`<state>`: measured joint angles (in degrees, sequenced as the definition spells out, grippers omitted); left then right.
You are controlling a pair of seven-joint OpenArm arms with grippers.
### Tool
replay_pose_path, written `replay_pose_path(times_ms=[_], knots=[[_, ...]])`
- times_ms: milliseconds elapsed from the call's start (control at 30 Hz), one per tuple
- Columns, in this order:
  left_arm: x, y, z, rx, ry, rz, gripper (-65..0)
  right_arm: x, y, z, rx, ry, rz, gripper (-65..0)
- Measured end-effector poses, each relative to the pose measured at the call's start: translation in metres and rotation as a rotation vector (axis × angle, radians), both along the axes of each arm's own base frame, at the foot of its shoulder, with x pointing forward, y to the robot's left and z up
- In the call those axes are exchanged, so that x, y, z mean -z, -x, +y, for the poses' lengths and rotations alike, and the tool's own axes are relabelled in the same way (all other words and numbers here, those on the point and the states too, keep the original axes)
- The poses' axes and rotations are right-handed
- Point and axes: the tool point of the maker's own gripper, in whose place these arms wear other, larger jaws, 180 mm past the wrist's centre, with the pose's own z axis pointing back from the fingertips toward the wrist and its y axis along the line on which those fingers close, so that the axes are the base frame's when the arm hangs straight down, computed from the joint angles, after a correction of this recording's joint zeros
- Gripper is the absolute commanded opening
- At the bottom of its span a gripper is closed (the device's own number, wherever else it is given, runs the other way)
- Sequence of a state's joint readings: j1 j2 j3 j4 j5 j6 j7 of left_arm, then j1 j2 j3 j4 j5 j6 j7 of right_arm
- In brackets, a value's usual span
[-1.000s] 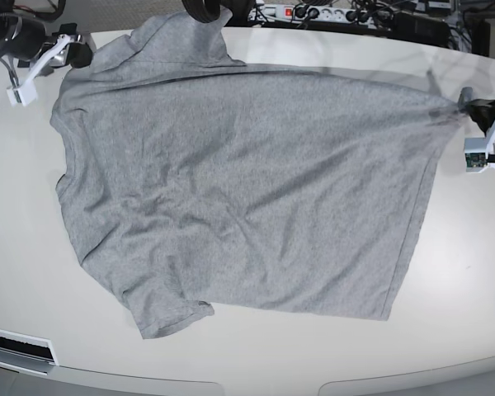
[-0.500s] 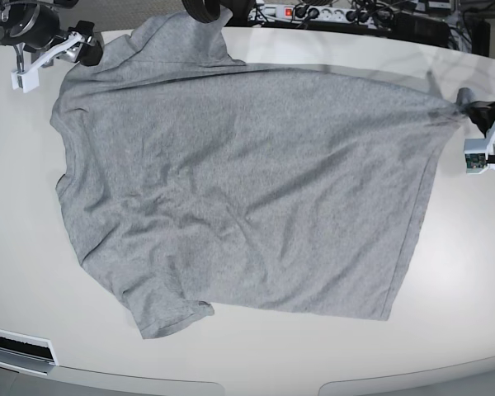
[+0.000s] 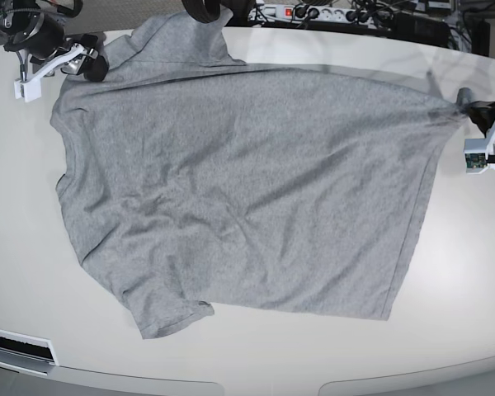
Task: Layout the t-shirt on the table in an organized manner, then fold the t-shirt properly
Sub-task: 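Hold the corner with the right gripper and open the left gripper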
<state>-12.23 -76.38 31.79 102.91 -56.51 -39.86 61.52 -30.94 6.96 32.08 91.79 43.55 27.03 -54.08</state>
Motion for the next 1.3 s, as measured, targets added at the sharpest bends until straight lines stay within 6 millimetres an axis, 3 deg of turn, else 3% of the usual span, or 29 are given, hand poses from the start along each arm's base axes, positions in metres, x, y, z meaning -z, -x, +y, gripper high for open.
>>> replay_pose_path(times_ms=[167,333,500,600,733,1033,1067,1233,1300], knots=[[0.0,0.0,0.0,0.0,0.001,0.0,-65.0,0.0,0.002,0.002,-0.007,-0.011,0.008,-24.3],[0.0,0.0,0.0,0.0,0.0,0.0,-65.0,-0.003,0.01,0.03,-0.078,-0.114,0.011,-24.3],[0.0,0.0,0.0,0.0,0.001,0.0,-65.0,-0.003,0.011,0.031,-0.079,-0.117,0.015,-25.1],[0.0,0.0,0.0,0.0,0.0,0.0,-65.0,-0.002,0.011,0.03,-0.094,-0.105,0.011,-36.2],[0.0,0.0,0.0,0.0,0.001,0.0,-65.0,-0.001,0.017,0.033,-0.141,-0.102,0.008,-65.0],[0.0,0.0,0.0,0.0,0.001,0.0,-65.0,-0.004,0.013,0.036,-0.177,-0.103,-0.02,-65.0],[0.0,0.0,0.0,0.0,0.0,0.0,-62.3,-0.004,0.013,0.036,-0.177,-0.103,-0.019,-65.0],[0.0,0.003,0.007,0.004,-0.04,0.016,-30.8,-0.001,0.018,0.035,-0.182,-0.095,0.007,-65.0],[0.0,0.003,0.007,0.004,-0.042,0.017,-28.6,0.003,0.023,0.029,-0.162,-0.076,0.046,-65.0]])
